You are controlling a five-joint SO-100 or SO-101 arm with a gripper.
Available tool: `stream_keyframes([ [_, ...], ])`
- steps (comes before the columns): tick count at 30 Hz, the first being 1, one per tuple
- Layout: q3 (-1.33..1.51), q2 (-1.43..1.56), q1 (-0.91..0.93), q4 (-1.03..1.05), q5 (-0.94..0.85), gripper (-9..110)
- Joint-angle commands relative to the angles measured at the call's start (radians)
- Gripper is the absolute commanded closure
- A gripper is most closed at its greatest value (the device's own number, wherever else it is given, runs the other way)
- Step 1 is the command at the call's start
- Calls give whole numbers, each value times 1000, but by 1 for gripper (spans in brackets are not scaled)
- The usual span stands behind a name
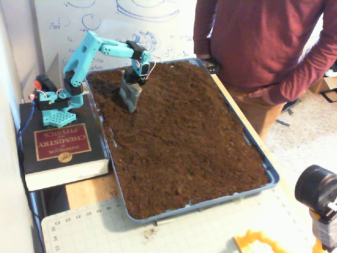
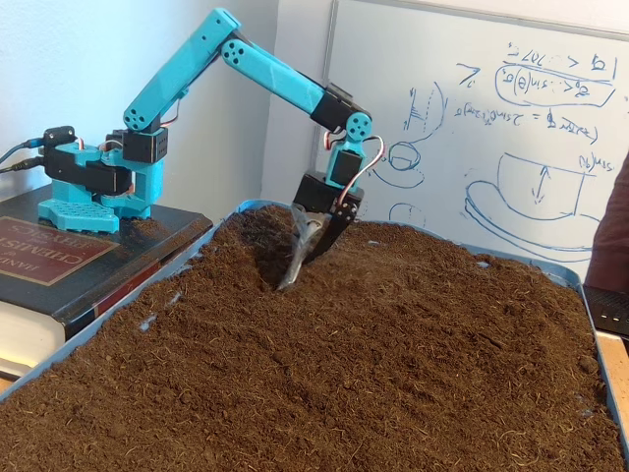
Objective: Build a berm.
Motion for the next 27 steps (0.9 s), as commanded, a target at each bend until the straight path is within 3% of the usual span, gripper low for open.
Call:
stream_keyframes([
  [1, -272, 28, 6, -34, 5, 101],
  [13, -434, 43, 78, -29, 5, 101],
  [19, -426, 215, 106, -14, 6, 101],
  [27, -204, 560, 107, 276, -8, 101],
])
